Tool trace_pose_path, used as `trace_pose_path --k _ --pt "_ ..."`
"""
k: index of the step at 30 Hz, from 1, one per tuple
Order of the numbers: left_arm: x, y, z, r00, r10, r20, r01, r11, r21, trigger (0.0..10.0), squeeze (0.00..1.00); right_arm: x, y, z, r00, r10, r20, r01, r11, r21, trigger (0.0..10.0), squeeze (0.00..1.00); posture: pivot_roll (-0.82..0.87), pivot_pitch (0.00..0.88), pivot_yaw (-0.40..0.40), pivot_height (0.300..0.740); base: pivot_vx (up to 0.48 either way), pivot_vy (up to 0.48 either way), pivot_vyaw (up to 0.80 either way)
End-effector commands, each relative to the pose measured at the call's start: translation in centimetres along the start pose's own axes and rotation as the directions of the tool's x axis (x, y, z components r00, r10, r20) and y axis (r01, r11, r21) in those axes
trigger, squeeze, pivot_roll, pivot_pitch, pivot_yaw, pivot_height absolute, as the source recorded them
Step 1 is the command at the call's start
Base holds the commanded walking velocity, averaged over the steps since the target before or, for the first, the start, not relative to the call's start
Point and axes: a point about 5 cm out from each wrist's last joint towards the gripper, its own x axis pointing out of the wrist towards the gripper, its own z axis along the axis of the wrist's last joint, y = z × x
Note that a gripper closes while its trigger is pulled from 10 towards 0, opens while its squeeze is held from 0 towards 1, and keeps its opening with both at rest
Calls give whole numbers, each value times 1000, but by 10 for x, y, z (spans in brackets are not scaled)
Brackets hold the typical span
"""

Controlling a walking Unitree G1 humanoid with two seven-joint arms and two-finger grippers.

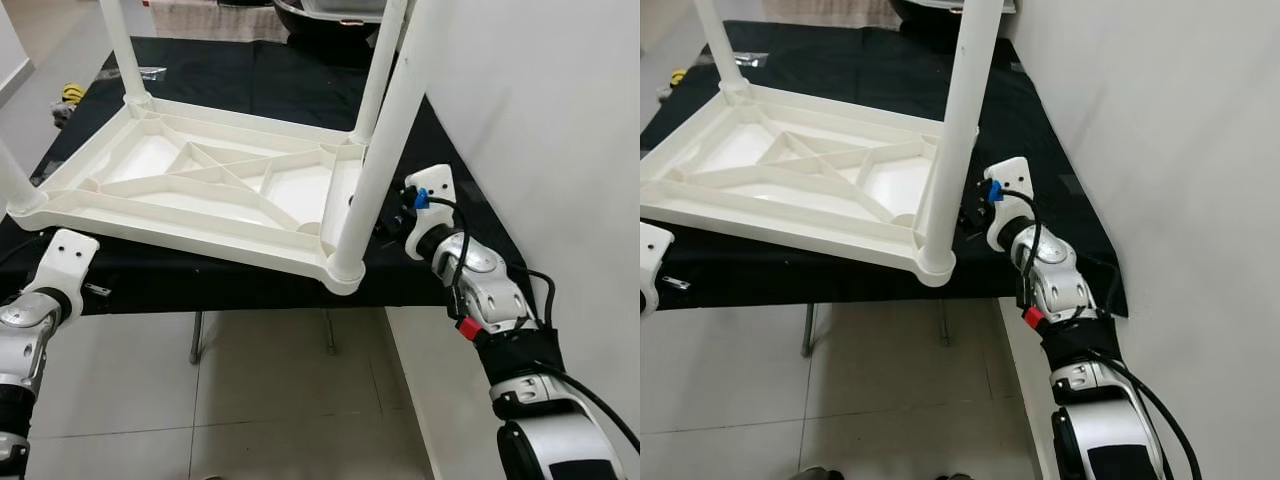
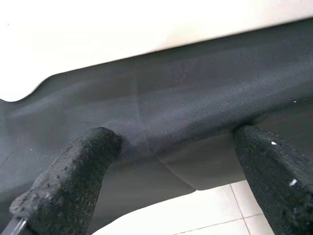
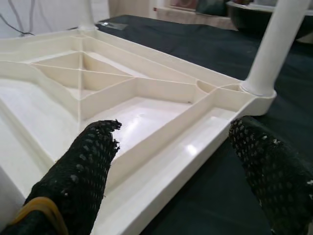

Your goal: Building children table

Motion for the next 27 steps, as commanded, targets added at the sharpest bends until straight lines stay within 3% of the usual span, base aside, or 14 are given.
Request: trace_pose_path --k 1,4,7,8,9,12,17,24,27 --pt "2 6 25 993 40 108 -41 999 1 10000 0 -1 3 -6 1000 25 7 -25 1000 5 10000 0 68 158 -116 740 0 0 0" --pt "4 -4 34 990 -19 138 21 1000 -10 10000 0 1 2 -13 1000 1 -30 -1 1000 -2 10000 0 73 156 -120 740 0 0 0" --pt "2 -25 49 971 -162 176 174 983 -56 10000 0 1 0 -17 999 -23 -46 23 1000 -2 10000 0 78 154 -122 740 0 0 0" --pt "2 -25 49 971 -162 176 174 983 -56 10000 0 1 0 -17 999 -23 -46 23 1000 -2 10000 0 78 154 -122 740 0 0 0" --pt "0 -35 57 952 -235 196 255 963 -82 10000 0 2 0 -18 999 -26 -46 26 1000 -1 10000 0 79 153 -119 740 0 0 0" --pt "-3 -45 67 923 -315 222 341 936 -91 10000 0 2 1 -18 999 -24 -44 23 1000 -3 10000 0 80 147 -118 740 0 0 0" --pt "-5 -49 79 912 -333 240 355 933 -54 10000 0 2 0 -18 999 -19 -40 19 1000 -10 10000 0 84 142 -114 740 0 0 0" --pt "-3 -37 72 940 -276 202 292 955 -52 10000 0 2 -4 -12 999 -37 -12 37 999 -10 10000 0 86 140 -110 740 0 0 0" --pt "-14 -44 93 905 -300 300 332 942 -58 10000 0 2 -6 -13 998 -58 -12 58 998 -8 10000 0 89 137 -112 740 0 0 0"
